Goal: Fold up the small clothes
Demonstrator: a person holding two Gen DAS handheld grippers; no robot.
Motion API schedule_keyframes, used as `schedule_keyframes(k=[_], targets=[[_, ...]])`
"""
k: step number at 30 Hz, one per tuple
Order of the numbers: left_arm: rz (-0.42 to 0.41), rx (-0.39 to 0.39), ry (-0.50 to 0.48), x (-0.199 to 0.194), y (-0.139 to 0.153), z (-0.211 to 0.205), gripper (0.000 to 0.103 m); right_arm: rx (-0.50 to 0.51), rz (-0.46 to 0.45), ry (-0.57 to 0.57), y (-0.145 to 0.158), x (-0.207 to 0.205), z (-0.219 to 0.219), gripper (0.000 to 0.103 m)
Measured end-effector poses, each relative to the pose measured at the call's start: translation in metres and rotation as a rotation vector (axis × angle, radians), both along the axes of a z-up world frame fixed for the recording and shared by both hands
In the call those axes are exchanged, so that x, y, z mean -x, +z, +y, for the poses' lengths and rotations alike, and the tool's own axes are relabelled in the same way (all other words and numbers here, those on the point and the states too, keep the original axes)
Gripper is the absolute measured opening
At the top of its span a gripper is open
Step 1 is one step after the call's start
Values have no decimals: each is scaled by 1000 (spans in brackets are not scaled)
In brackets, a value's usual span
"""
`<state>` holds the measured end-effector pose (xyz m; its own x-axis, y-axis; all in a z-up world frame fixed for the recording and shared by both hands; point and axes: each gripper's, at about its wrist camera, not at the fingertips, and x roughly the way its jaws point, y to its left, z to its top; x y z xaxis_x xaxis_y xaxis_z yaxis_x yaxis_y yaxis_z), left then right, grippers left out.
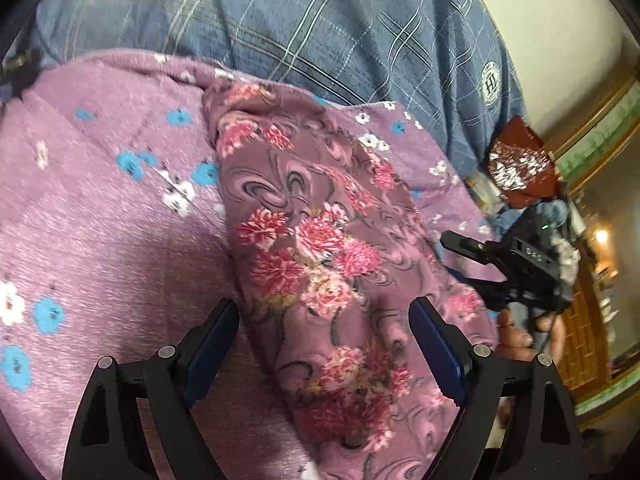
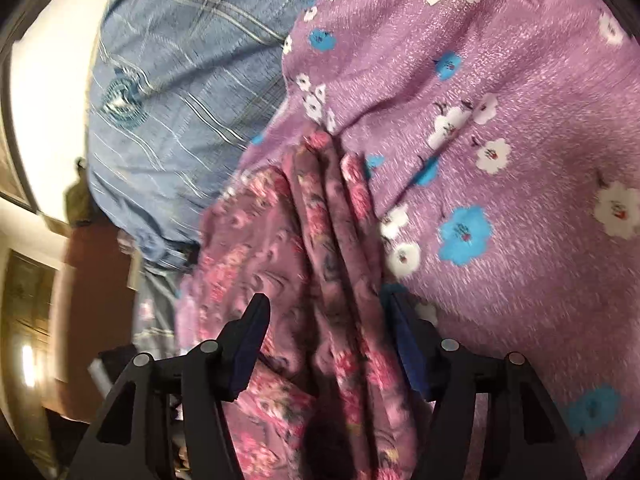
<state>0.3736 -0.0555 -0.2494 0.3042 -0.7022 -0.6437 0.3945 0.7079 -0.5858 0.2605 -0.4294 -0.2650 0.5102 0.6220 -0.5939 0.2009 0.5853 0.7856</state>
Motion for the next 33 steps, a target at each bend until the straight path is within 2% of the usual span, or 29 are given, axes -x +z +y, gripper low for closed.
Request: schedule_keyframes(k=[2,5,7,9,13,16,18,21,25,28,30,31,33], targets=[[19,47,-7,-6,-1,2,87,-65,-18,12,-3,-1,-2,63],[31,76,-13,-12,-4,4,87,-82,-57,61,1,-2,5,63],[34,99,-11,-15,-6,4,87,-28,-62,80,3,-2,11,63],[20,91,-12,-14,-7,2,86,11,-27,95,-2,-6,18,62],[-6,8,-13,-12,-12,-10,86,133,-43,122,8,-5,36,61],[-21,4,-11,-10,-10,-16,86,211,-76,135,17,-2,45,49],[-31,20,-10,-9,-8,-18,85,254,-87,148,19,-1,51,48],[-39,4,6,-10,-10,-18,78,241,-64,140,11,-3,49,48],[-28,-7,26,-11,-15,-21,76,281,-74,132,17,-2,54,46],[-68,-32,34,-6,-9,-25,65,350,-99,131,27,0,63,36],[-107,-55,40,-2,-3,-27,52,382,-123,128,35,3,66,32],[-130,-65,46,1,0,-26,42,397,-135,126,39,5,67,31],[-158,-63,46,6,5,-23,37,420,-154,121,46,7,71,30]])
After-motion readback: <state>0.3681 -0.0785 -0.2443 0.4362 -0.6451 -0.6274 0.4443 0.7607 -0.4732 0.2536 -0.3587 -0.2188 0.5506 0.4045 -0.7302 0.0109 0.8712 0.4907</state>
